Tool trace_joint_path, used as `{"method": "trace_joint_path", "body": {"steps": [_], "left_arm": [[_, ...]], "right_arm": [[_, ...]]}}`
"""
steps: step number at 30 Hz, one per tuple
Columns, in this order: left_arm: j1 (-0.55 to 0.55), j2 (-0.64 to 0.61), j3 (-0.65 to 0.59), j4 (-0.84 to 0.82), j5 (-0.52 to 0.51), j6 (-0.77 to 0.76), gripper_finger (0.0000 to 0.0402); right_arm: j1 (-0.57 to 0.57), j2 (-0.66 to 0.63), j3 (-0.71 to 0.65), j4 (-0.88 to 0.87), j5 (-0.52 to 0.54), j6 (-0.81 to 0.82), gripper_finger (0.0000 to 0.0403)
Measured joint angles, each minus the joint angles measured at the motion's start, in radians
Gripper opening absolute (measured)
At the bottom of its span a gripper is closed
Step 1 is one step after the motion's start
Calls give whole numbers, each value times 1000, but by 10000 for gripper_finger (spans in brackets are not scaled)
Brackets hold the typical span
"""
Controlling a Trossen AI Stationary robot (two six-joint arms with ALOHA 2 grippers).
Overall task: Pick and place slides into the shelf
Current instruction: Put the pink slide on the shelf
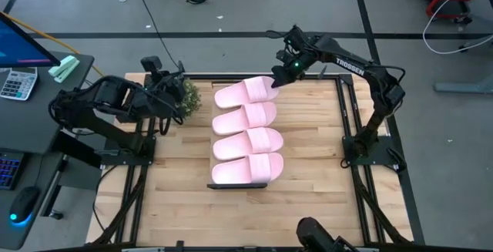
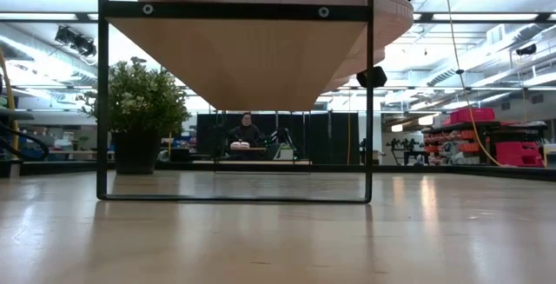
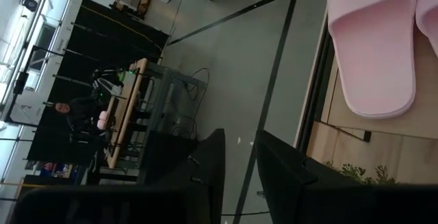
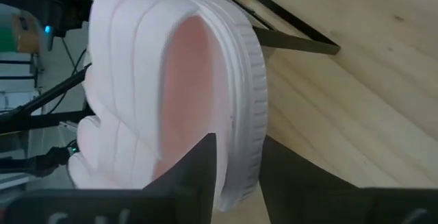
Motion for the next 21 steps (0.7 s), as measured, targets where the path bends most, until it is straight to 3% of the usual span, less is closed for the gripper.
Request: {"method": "trace_joint_path", "body": {"steps": [13,21], "left_arm": [[0,0,0,0,0,1,95],[0,0,0,0,0,1,100]], "right_arm": [[-3,0,0,-12,-12,-10,126],[-3,0,0,-41,-19,-3,187]]}}
